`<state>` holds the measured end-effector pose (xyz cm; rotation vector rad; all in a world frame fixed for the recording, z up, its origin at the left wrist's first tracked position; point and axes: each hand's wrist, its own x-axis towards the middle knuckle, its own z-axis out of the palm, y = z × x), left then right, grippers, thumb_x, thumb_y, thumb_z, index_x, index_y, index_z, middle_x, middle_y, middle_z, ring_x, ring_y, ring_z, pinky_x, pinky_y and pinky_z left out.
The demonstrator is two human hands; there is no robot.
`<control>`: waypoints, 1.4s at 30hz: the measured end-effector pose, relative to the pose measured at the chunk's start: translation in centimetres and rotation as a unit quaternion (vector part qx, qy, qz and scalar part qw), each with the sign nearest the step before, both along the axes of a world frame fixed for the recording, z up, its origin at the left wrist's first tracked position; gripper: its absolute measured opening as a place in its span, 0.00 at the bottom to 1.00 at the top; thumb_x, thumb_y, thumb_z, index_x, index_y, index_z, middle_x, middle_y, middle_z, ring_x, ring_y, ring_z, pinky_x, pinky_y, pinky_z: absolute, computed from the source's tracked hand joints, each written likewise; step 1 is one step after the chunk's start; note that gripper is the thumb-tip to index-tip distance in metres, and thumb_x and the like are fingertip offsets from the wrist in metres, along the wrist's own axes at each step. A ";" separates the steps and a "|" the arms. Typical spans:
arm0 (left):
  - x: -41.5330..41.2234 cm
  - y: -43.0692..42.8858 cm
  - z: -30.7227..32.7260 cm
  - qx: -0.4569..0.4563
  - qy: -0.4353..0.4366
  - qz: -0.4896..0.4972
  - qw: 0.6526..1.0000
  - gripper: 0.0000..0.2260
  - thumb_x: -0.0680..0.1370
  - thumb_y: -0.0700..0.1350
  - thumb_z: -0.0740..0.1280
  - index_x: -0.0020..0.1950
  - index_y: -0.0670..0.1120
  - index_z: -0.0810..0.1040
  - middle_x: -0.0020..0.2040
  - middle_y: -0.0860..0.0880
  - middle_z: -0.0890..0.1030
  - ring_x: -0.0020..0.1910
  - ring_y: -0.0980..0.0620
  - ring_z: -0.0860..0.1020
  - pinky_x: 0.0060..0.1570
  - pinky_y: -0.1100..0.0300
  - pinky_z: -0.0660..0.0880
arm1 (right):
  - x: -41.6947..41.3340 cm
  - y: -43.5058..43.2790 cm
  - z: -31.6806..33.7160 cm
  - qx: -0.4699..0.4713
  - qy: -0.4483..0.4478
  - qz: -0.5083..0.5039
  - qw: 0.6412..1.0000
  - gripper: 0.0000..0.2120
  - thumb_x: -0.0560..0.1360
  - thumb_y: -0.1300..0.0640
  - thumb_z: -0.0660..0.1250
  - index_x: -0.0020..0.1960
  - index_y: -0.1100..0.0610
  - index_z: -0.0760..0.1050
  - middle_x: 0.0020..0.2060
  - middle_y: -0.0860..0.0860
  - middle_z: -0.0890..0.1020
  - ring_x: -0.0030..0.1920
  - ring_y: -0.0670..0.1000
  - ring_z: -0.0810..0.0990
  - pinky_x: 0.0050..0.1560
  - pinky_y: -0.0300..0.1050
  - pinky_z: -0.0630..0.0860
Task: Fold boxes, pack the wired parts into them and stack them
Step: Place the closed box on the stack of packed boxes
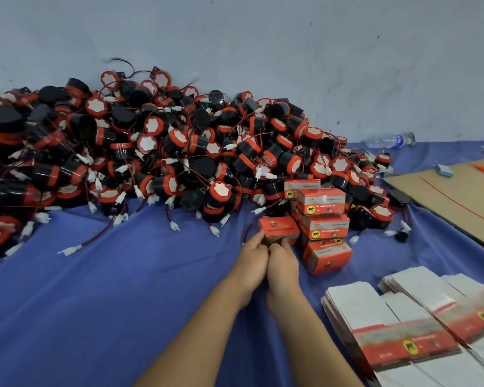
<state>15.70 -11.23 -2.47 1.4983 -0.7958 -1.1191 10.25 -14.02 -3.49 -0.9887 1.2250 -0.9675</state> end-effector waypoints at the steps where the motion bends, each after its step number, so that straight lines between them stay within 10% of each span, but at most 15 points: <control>1: 0.2 -0.7 -0.1 0.005 0.003 -0.004 1.000 0.24 0.84 0.37 0.53 0.78 0.52 0.66 0.73 0.50 0.73 0.72 0.52 0.70 0.74 0.55 0.66 | 0.2 -0.5 0.0 0.000 -0.002 0.001 1.000 0.20 0.82 0.66 0.54 0.74 0.63 0.67 0.62 0.61 0.79 0.61 0.60 0.79 0.41 0.35 0.76; 5: 1.3 -2.8 -0.2 0.021 0.003 -0.034 0.999 0.25 0.85 0.39 0.53 0.81 0.56 0.60 0.77 0.49 0.68 0.77 0.50 0.64 0.76 0.52 0.63 | 0.9 -1.6 0.3 0.018 -0.036 0.011 0.999 0.18 0.84 0.59 0.56 0.73 0.61 0.70 0.58 0.55 0.79 0.43 0.48 0.79 0.39 0.40 0.73; 13: 1.6 -2.3 1.5 0.021 -0.103 -0.055 0.993 0.24 0.84 0.36 0.56 0.80 0.50 0.61 0.72 0.46 0.74 0.68 0.48 0.75 0.67 0.57 0.72 | 0.3 -1.3 2.3 0.048 -0.032 0.029 0.998 0.21 0.82 0.67 0.54 0.73 0.58 0.69 0.56 0.60 0.81 0.55 0.58 0.80 0.51 0.46 0.77; 18: -3.6 5.0 2.6 -0.090 -0.212 0.060 0.971 0.10 0.81 0.39 0.65 0.58 0.52 0.78 0.56 0.56 0.82 0.54 0.62 0.79 0.56 0.62 0.77 | -5.6 6.1 4.0 -0.084 0.042 -0.013 0.995 0.19 0.77 0.70 0.59 0.61 0.56 0.80 0.51 0.50 0.87 0.53 0.47 0.85 0.55 0.44 0.81; 22: -10.2 10.9 3.4 -0.116 -0.197 0.056 0.972 0.09 0.78 0.44 0.70 0.51 0.57 0.74 0.48 0.55 0.78 0.45 0.59 0.78 0.47 0.64 0.76 | -13.3 11.3 6.0 -0.211 0.217 -0.047 0.952 0.20 0.73 0.70 0.66 0.51 0.45 0.81 0.47 0.45 0.85 0.46 0.41 0.81 0.48 0.38 0.75; 27: -16.8 13.1 3.7 0.067 -0.250 -0.044 0.965 0.20 0.79 0.58 0.65 0.65 0.52 0.64 0.62 0.51 0.69 0.65 0.50 0.72 0.61 0.57 0.70 | -19.8 12.6 6.7 -0.118 0.513 -0.036 0.850 0.21 0.73 0.59 0.70 0.65 0.47 0.78 0.66 0.55 0.75 0.66 0.61 0.70 0.64 0.53 0.68; 31: -17.9 14.0 3.2 0.091 -0.137 0.012 0.986 0.04 0.83 0.51 0.60 0.50 0.54 0.66 0.57 0.48 0.79 0.58 0.50 0.78 0.45 0.65 0.72 | -20.0 13.5 6.7 -0.039 0.560 0.032 0.827 0.21 0.79 0.51 0.63 0.70 0.39 0.71 0.72 0.49 0.68 0.70 0.57 0.63 0.68 0.51 0.66; 35: -17.8 14.0 2.8 0.076 -0.100 0.041 0.991 0.15 0.77 0.49 0.71 0.48 0.56 0.63 0.43 0.52 0.81 0.44 0.56 0.79 0.41 0.66 0.70 | -20.7 13.7 6.8 -0.065 0.538 0.031 0.840 0.20 0.78 0.50 0.63 0.70 0.41 0.73 0.72 0.50 0.69 0.71 0.59 0.63 0.68 0.53 0.66; 42: -16.5 14.3 4.9 -0.060 0.286 0.067 0.954 0.12 0.77 0.29 0.66 0.55 0.43 0.80 0.50 0.37 0.84 0.44 0.45 0.83 0.39 0.56 0.81 | -21.0 14.4 8.2 -0.212 0.455 -0.053 0.863 0.21 0.77 0.60 0.66 0.67 0.42 0.76 0.70 0.48 0.73 0.70 0.55 0.64 0.66 0.58 0.65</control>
